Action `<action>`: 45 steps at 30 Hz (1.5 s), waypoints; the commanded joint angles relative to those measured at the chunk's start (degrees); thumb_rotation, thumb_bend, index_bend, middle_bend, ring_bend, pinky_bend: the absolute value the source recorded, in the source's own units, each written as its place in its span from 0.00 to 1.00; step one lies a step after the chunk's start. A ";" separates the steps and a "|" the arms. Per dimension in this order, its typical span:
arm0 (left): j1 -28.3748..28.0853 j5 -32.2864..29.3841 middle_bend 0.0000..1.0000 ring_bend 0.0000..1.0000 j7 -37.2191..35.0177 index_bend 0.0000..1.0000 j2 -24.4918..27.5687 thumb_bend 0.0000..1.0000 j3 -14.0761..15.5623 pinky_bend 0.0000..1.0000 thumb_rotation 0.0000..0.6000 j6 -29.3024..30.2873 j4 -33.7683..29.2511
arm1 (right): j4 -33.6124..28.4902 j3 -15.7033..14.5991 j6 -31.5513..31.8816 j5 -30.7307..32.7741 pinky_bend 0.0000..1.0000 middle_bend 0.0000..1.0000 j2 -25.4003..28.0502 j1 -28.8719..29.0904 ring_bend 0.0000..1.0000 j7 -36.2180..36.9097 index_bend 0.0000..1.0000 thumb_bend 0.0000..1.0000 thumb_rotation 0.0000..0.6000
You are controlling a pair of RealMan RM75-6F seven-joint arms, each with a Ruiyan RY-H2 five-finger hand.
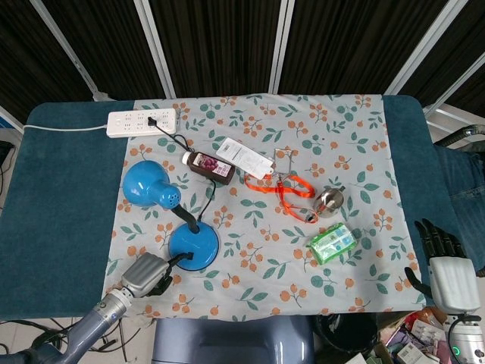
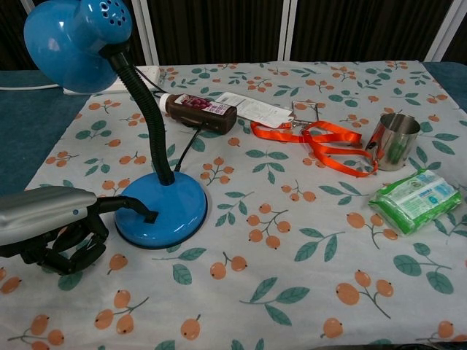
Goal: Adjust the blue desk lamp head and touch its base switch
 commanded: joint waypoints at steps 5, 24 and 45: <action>0.03 -0.36 0.75 0.77 0.49 0.17 -0.17 0.58 0.22 0.69 1.00 -0.05 0.28 | -0.01 0.01 0.03 -0.01 0.16 0.06 0.04 0.00 0.12 0.07 0.00 0.18 1.00; -0.22 -0.86 0.72 0.74 1.62 0.20 -0.13 0.54 -0.05 0.68 1.00 0.36 0.03 | -0.08 0.03 -0.04 0.07 0.16 0.06 0.02 0.03 0.12 0.12 0.00 0.18 1.00; 6.22 13.64 0.16 0.13 7.97 0.05 15.36 0.26 0.44 0.24 1.00 21.31 -13.17 | -0.16 -0.11 0.20 -0.20 0.16 0.06 -0.11 -0.07 0.12 -0.32 0.00 0.18 1.00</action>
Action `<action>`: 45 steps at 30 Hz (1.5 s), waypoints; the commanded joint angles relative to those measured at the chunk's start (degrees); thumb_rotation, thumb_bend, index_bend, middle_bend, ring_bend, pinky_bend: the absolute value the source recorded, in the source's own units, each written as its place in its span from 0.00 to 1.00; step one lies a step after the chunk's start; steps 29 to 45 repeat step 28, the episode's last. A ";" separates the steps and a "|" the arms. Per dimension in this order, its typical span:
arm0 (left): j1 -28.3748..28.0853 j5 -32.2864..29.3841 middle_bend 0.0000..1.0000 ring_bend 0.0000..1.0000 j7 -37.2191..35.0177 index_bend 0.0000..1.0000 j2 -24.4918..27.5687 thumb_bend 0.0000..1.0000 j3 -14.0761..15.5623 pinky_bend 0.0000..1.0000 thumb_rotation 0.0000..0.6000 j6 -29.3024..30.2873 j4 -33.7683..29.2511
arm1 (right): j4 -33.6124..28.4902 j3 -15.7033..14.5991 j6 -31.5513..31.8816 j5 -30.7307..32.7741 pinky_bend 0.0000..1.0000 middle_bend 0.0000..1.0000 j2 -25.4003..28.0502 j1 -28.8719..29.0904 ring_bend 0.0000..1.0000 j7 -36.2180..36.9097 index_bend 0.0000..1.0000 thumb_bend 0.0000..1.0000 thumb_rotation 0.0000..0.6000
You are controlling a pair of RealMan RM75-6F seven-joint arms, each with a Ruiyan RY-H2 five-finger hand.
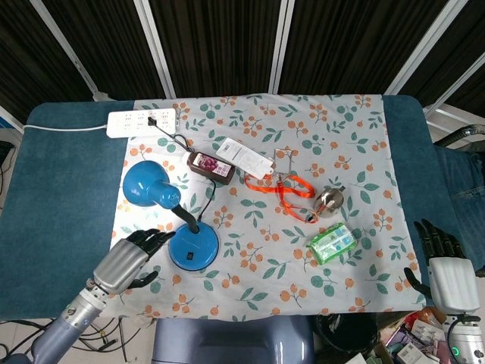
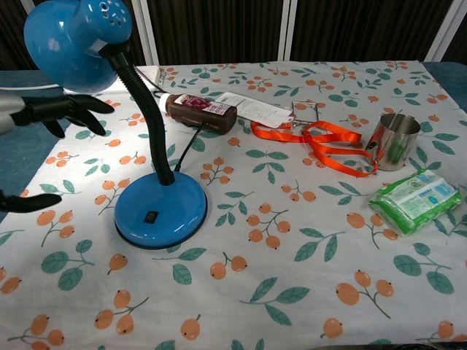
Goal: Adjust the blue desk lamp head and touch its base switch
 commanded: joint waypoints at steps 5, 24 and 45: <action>6.25 1.01 0.14 0.11 7.03 0.03 4.82 0.26 -1.08 0.23 1.00 10.75 -2.68 | 0.04 -0.04 0.07 -0.10 0.16 0.06 -0.08 -0.02 0.12 -0.18 0.00 0.18 1.00; 16.27 -14.55 0.08 0.02 -6.29 0.02 4.90 0.26 -6.07 0.07 1.00 18.99 10.59 | -0.03 0.01 0.08 -0.16 0.16 0.06 -0.34 0.04 0.12 -0.31 0.00 0.18 1.00; 16.68 -14.95 0.07 0.01 -8.27 0.02 4.94 0.26 -7.29 0.05 1.00 19.67 12.46 | -0.02 -0.01 0.04 -0.25 0.16 0.06 -0.38 0.09 0.12 -0.39 0.00 0.18 1.00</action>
